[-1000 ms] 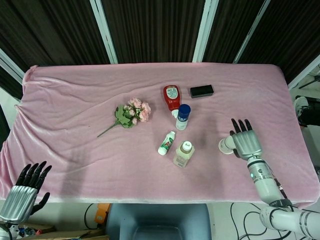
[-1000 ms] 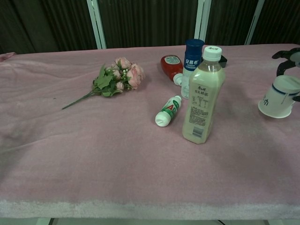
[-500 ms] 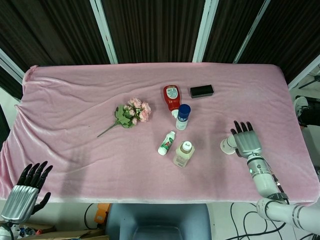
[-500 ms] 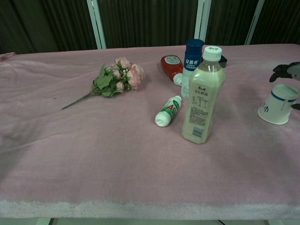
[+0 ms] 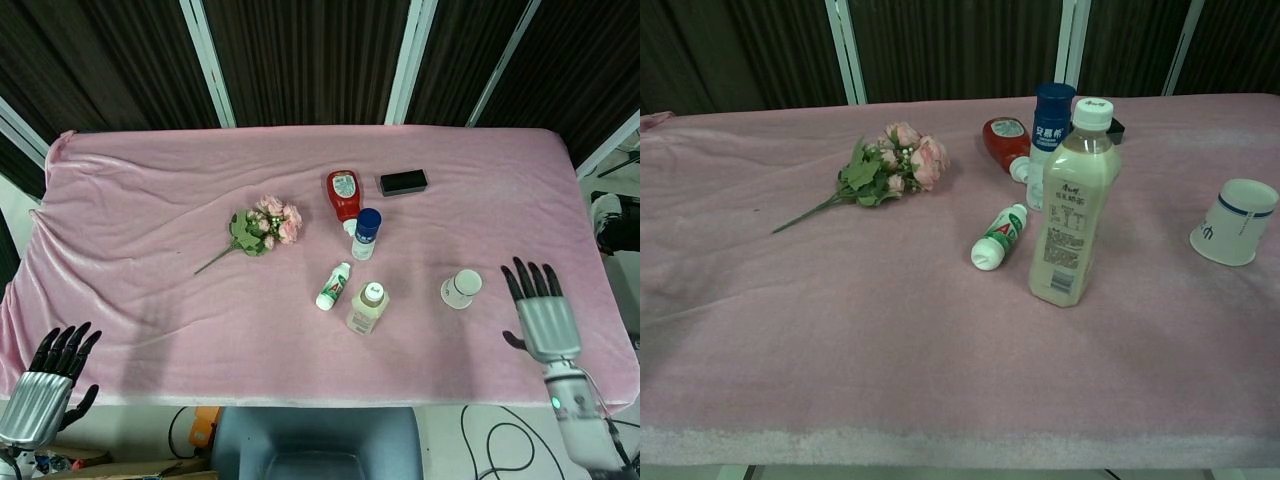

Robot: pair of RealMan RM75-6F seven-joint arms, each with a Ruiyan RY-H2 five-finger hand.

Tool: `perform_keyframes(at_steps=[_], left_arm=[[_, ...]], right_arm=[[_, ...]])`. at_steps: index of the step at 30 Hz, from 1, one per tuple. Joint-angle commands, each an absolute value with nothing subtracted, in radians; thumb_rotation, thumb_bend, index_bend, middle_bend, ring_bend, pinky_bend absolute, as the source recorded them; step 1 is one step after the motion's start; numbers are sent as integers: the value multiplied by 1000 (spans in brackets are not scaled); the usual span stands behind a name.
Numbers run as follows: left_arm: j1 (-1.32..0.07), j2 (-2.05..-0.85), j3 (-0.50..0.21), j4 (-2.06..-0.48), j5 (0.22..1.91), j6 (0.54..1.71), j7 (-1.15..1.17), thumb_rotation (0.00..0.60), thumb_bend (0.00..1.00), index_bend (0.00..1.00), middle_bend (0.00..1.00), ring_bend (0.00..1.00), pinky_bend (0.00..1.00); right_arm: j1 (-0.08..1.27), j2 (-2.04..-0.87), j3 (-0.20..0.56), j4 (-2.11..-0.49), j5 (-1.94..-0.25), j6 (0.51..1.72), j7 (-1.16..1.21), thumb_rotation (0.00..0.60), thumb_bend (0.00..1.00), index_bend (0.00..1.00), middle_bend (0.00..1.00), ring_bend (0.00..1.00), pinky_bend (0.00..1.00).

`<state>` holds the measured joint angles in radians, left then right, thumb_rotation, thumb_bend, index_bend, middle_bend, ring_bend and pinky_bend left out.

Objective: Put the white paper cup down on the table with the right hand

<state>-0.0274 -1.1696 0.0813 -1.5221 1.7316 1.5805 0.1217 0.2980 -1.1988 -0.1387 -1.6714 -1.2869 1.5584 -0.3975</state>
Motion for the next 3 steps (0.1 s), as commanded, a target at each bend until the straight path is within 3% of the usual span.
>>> perform_keyframes(at_steps=[1, 3], left_arm=[[-29, -1168, 86, -1523, 1743, 1581, 117, 600, 368, 0, 0, 0, 21], [-28, -1169, 89, -1523, 1756, 1590, 115, 600, 370, 0, 0, 0, 21]], right_arm=[[65, -1274, -268, -1450, -1571, 1799, -174, 600, 287, 0, 0, 0, 0], [52, -1282, -251, -1434, -1577, 1809, -165, 600, 287, 0, 0, 0, 0]])
